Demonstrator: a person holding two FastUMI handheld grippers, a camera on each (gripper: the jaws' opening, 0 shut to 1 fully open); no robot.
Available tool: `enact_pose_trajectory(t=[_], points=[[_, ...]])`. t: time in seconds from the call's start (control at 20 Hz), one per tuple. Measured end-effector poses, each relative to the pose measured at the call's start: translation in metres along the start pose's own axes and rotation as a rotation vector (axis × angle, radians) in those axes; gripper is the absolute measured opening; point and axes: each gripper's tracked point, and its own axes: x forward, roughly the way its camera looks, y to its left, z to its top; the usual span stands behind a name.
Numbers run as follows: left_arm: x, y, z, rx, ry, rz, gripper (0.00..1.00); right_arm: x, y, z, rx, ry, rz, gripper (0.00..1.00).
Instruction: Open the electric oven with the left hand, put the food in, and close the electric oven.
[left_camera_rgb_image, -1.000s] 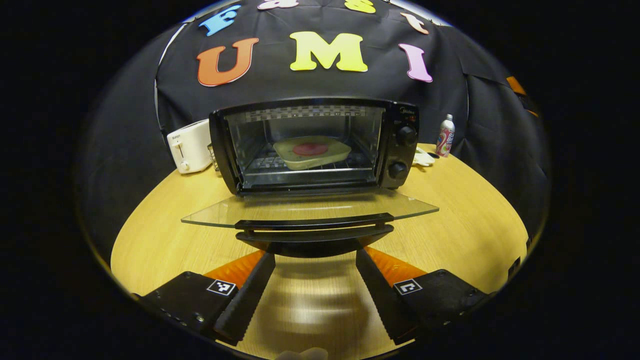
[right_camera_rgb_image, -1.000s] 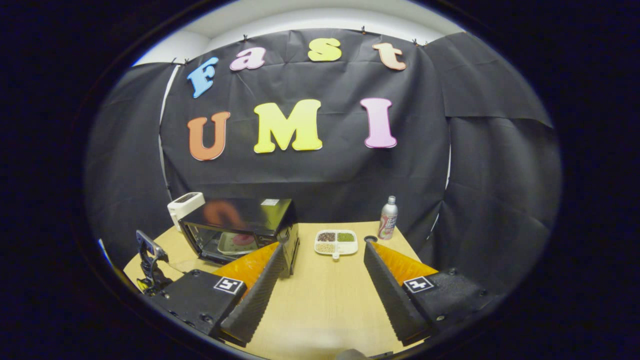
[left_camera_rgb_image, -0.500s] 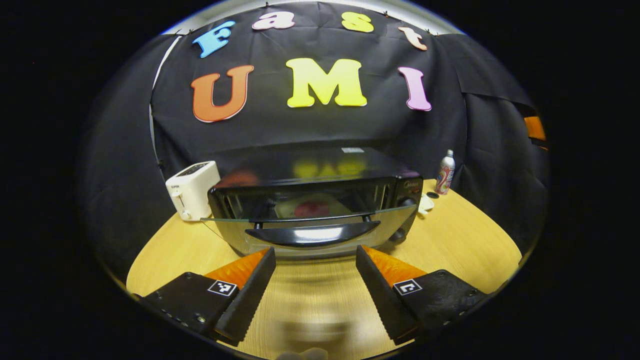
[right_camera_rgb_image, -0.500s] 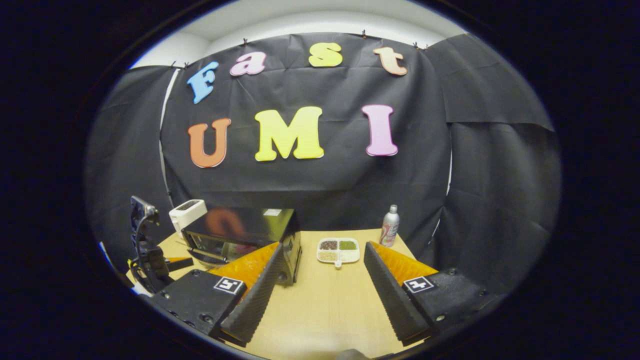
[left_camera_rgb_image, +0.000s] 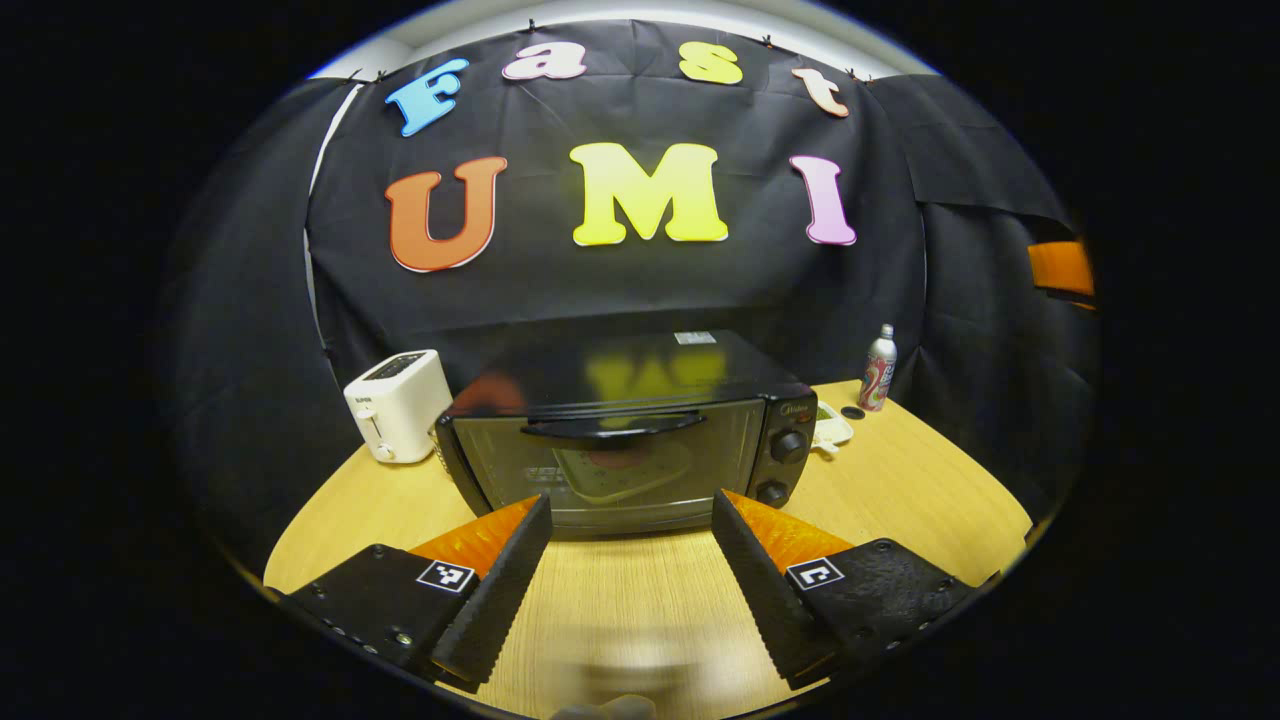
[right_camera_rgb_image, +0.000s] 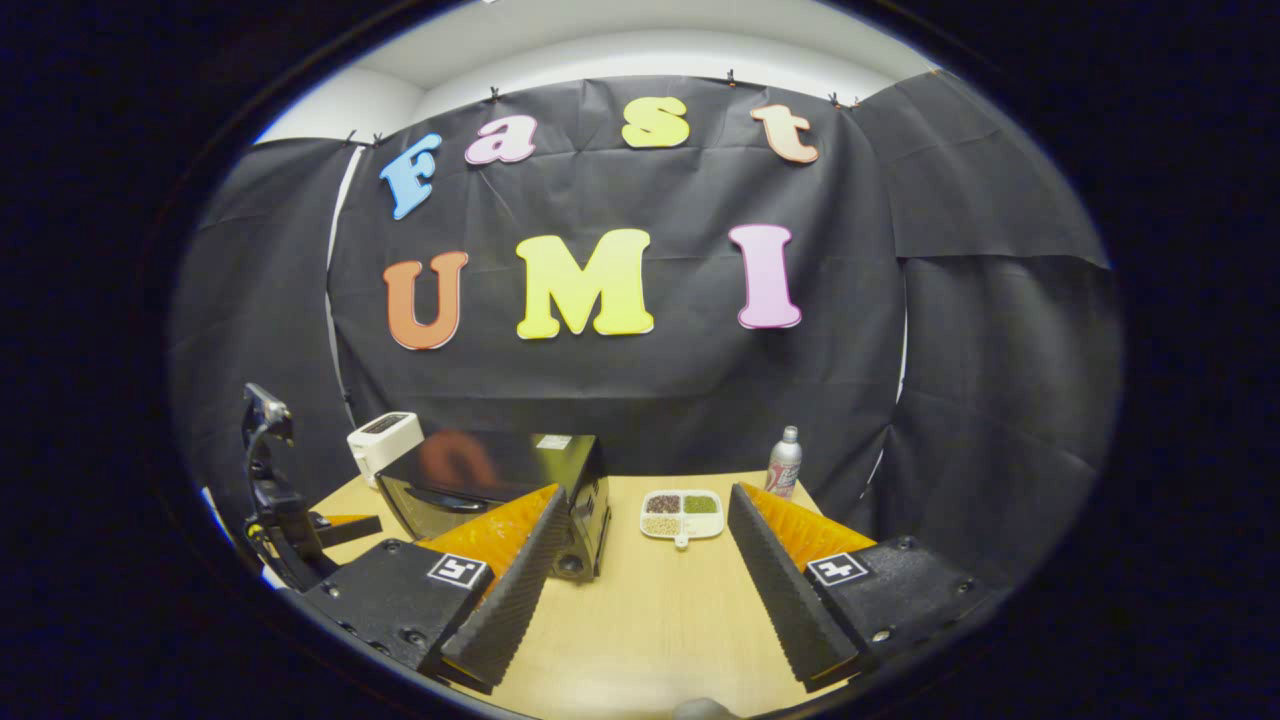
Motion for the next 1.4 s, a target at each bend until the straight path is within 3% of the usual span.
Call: enact_pose_trajectory(t=[0.35,0.65,0.95,1.0,1.05,1.15,1.35,1.4], points=[[-0.082,0.027,0.104,0.017,-0.191,0.080,0.96,-0.031,-0.001,0.043,-0.046,-0.077,-0.012,0.96],[-0.153,0.044,0.155,0.012,-0.302,0.124,0.96,-0.057,-0.008,0.051,-0.054,-0.098,-0.036,0.96],[-0.183,0.047,0.163,-0.009,-0.327,0.119,0.97,-0.079,-0.007,0.059,-0.049,-0.122,-0.048,0.96],[-0.185,0.048,0.167,-0.007,-0.333,0.118,0.97,-0.083,-0.006,0.062,-0.052,-0.131,-0.048,1.00],[-0.184,0.047,0.165,-0.009,-0.333,0.113,0.96,-0.085,-0.005,0.065,-0.056,-0.140,-0.049,0.96],[-0.187,0.047,0.166,-0.009,-0.334,0.107,0.96,-0.089,-0.002,0.067,-0.056,-0.145,-0.046,1.00],[-0.190,0.046,0.170,-0.006,-0.346,0.093,0.96,-0.093,-0.002,0.066,-0.053,-0.140,-0.053,0.96],[-0.189,0.046,0.169,-0.010,-0.341,0.092,0.97,-0.095,-0.002,0.066,-0.052,-0.139,-0.053,1.00]])
